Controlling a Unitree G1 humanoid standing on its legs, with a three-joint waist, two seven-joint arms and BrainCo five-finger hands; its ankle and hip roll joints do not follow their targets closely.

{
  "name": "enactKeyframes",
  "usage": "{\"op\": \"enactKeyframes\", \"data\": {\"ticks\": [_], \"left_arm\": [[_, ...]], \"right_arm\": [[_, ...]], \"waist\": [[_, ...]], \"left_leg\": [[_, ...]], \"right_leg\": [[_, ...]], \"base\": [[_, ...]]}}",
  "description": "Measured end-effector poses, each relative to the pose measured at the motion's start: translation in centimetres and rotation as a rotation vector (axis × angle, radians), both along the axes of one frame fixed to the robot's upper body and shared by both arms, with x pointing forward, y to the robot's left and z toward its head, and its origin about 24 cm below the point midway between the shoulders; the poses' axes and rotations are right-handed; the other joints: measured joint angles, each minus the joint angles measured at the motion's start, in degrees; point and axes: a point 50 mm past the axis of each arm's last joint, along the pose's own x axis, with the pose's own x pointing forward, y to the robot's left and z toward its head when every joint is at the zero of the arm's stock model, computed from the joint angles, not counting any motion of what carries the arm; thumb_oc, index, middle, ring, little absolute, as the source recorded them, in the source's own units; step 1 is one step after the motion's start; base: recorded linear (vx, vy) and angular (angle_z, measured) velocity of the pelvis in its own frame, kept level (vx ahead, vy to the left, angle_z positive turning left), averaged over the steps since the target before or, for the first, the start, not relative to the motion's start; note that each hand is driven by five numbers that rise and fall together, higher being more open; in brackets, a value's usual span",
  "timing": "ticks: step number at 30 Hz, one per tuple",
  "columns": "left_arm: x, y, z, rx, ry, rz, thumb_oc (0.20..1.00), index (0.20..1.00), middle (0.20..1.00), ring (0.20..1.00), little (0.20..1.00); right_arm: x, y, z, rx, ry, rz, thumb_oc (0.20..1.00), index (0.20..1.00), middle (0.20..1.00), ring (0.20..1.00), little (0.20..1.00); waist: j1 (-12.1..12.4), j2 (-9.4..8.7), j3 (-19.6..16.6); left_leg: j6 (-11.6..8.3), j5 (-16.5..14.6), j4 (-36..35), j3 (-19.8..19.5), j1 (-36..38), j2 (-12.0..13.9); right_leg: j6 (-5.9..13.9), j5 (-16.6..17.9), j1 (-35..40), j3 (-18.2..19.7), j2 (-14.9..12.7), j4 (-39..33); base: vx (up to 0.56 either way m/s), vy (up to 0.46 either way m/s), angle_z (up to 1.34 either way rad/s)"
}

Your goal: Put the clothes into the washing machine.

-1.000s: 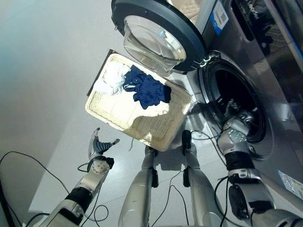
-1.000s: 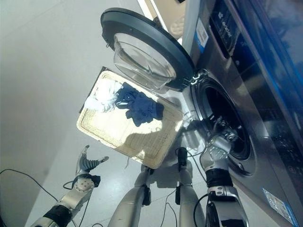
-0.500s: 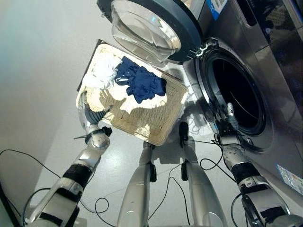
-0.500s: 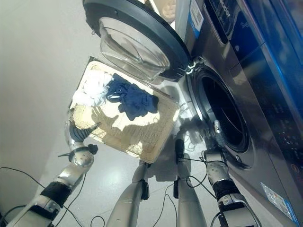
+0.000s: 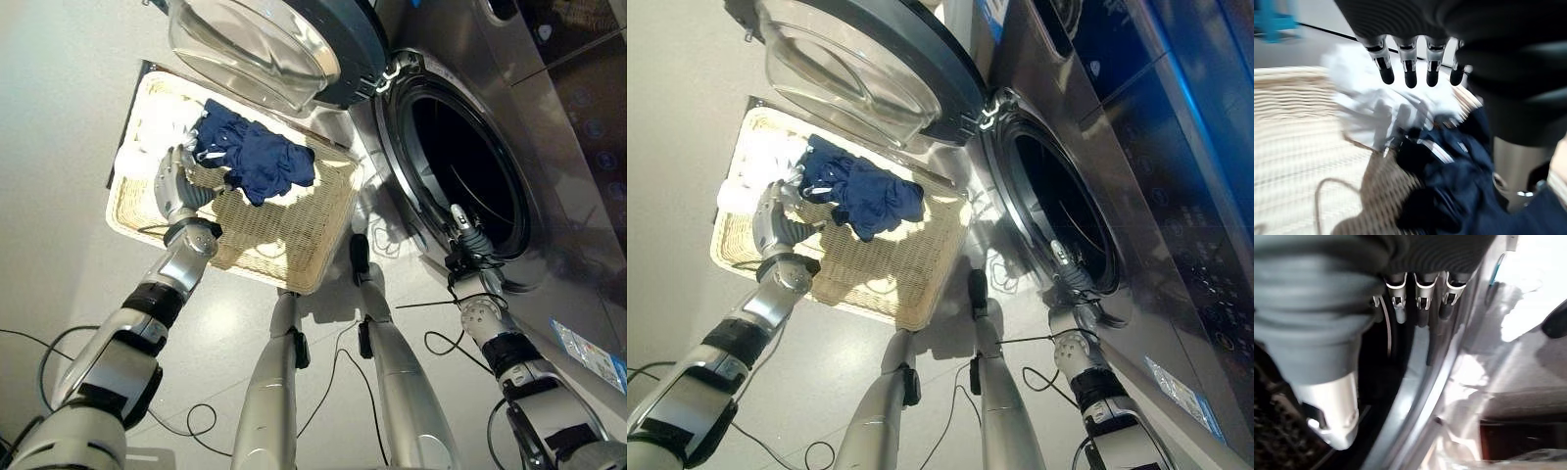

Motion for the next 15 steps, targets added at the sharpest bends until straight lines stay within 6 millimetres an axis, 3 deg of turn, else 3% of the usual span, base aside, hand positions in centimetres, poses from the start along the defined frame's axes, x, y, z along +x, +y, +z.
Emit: {"op": "enactKeyframes", "data": {"ticks": [5,12,15], "left_arm": [[0.9,-0.9,2.1,0.068,-0.021,-0.012,1.000,1.000,1.000,1.000,1.000],[1.6,-2.7,3.7,0.202,-0.040,-0.047,1.000,1.000,1.000,1.000,1.000],[1.9,-2.8,3.6,0.291,0.015,-0.018,1.000,1.000,1.000,1.000,1.000]], "right_arm": [[0.6,1.1,0.2,-0.025,0.005,0.060,1.000,1.000,1.000,1.000,1.000],[0.9,1.7,0.5,-0.031,-0.012,0.092,1.000,1.000,1.000,1.000,1.000],[1.0,2.4,0.6,-0.048,-0.012,0.129,1.000,1.000,1.000,1.000,1.000]], "waist": [[-1.1,-0.62,0.0],[-1.7,-0.78,0.0],[-2.1,-0.83,-0.1]], "left_leg": [[-0.03,0.0,0.0,0.9,-0.7,0.3],[-0.18,0.5,0.0,1.0,-2.6,0.3],[-0.24,0.6,0.0,1.0,-3.1,0.3]], "right_leg": [[-0.02,0.0,-1.5,0.0,0.2,0.8],[-0.04,0.0,-3.8,-0.1,0.3,1.7],[-0.07,0.0,-4.5,-0.2,0.3,2.0]], "base": [[0.01,0.000,-0.08],[0.00,0.000,0.00],[0.00,0.000,0.00]]}}
